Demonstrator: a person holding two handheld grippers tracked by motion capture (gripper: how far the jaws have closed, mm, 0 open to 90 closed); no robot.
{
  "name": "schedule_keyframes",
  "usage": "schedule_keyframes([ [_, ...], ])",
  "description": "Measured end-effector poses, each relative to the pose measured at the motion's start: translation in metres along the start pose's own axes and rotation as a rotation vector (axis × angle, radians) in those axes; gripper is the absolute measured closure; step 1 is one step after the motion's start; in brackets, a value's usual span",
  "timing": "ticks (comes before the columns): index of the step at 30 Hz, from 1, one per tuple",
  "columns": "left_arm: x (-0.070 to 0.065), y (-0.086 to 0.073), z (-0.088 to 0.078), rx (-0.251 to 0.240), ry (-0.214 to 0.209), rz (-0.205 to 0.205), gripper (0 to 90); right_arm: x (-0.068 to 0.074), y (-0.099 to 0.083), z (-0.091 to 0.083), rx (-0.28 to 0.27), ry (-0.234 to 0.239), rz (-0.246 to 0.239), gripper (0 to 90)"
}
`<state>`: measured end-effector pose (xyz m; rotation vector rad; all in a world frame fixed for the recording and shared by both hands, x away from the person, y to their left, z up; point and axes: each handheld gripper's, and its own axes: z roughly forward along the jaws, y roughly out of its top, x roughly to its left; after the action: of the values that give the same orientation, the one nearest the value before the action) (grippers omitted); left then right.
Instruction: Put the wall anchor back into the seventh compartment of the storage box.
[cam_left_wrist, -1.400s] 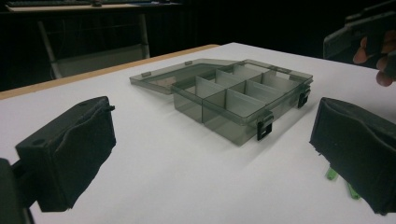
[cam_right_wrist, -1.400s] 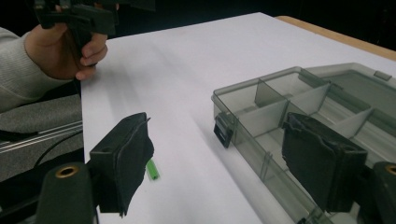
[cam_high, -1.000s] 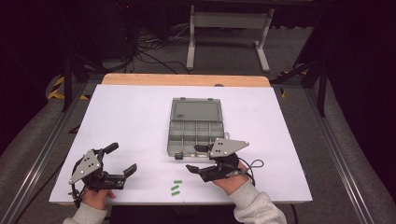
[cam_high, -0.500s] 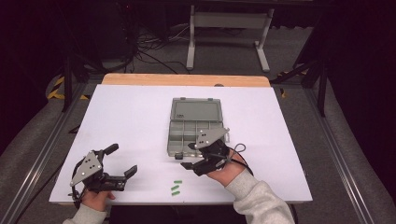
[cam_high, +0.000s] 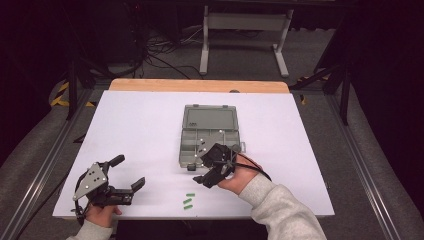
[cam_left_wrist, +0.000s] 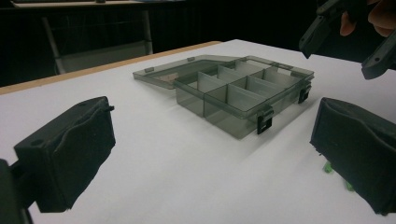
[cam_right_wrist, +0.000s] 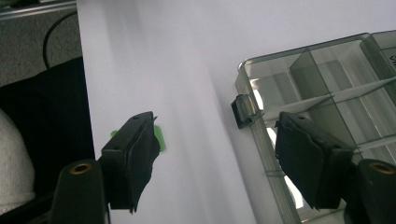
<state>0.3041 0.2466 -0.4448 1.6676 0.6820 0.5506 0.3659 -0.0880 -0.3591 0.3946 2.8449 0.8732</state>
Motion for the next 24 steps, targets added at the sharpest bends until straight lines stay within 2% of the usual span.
schedule_keyframes([
  [5, 0.0, 0.0, 0.001, 0.001, -0.009, -0.003, 0.3, -0.001, 0.006, 0.004, 0.07, 0.03, -0.017, 29.8],
  [8, 0.0, 0.0, 0.002, 0.0, -0.012, -0.003, 0.4, -0.002, 0.011, 0.002, 0.102, 0.064, -0.008, 30.1],
  [14, 0.001, 0.0, 0.001, 0.002, -0.012, -0.005, 0.4, -0.002, 0.016, 0.007, 0.175, 0.065, -0.001, 30.8],
  [16, 0.001, 0.0, 0.001, -0.005, -0.009, -0.007, 0.4, 0.0, 0.018, 0.01, 0.174, 0.088, -0.003, 33.2],
  [24, 0.0, 0.0, 0.0, 0.007, -0.011, 0.0, 0.4, 0.007, 0.02, 0.024, 0.166, 0.105, -0.019, 38.7],
])
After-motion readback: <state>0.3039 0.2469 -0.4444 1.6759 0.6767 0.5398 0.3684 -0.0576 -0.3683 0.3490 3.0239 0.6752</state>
